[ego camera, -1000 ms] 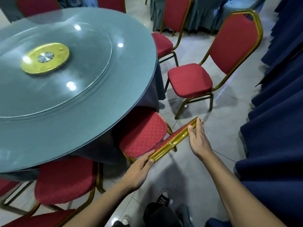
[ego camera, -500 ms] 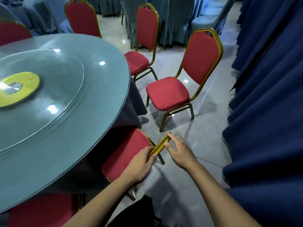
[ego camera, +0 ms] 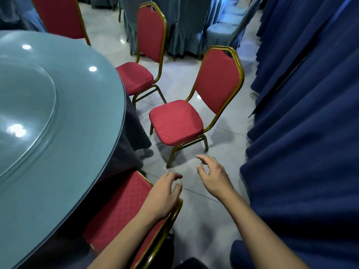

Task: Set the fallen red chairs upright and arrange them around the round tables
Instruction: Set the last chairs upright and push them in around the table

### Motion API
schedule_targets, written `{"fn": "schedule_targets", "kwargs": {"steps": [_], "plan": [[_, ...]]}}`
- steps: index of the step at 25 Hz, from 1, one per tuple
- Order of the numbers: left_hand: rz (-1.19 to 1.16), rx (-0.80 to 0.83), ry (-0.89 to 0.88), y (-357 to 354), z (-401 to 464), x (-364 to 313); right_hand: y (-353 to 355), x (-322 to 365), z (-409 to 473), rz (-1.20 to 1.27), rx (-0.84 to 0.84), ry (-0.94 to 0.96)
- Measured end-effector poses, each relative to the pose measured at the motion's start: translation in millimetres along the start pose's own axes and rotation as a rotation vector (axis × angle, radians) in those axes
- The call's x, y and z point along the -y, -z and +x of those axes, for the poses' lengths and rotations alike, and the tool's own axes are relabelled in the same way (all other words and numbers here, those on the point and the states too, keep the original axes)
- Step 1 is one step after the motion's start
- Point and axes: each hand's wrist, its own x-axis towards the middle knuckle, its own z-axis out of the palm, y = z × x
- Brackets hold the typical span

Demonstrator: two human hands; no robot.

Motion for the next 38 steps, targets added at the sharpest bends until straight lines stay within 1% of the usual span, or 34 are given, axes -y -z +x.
{"fn": "schedule_targets", "kwargs": {"steps": [6, 9, 13, 18, 23, 29, 35, 38], "plan": [[0.023, -0.023, -0.026, 1, 70, -43, 52, -14, 59, 0.049, -0.025, -0.006], [0.035, -0.017, -0.041, -13, 115, -73, 89, -41, 93, 0.079, -0.058, 0.000], [0.031, -0.073, -0.024, -46, 188, -131, 152, -87, 149, 0.098, -0.071, 0.026], [0.014, -0.117, -0.045, -80, 262, -195, 228, -133, 221, 0.103, -0.112, 0.081], [-0.027, -0.166, -0.001, -100, 329, -229, 284, -161, 291, 0.107, -0.100, 0.109], [-0.057, -0.230, 0.015, -102, 437, -250, 329, -172, 408, 0.094, -0.108, 0.198], [-0.074, -0.306, 0.062, -77, 563, -265, 359, -154, 546, 0.077, -0.043, 0.275], [-0.079, -0.335, 0.057, -61, 619, -275, 376, -146, 608, 0.032, -0.008, 0.292]]}}
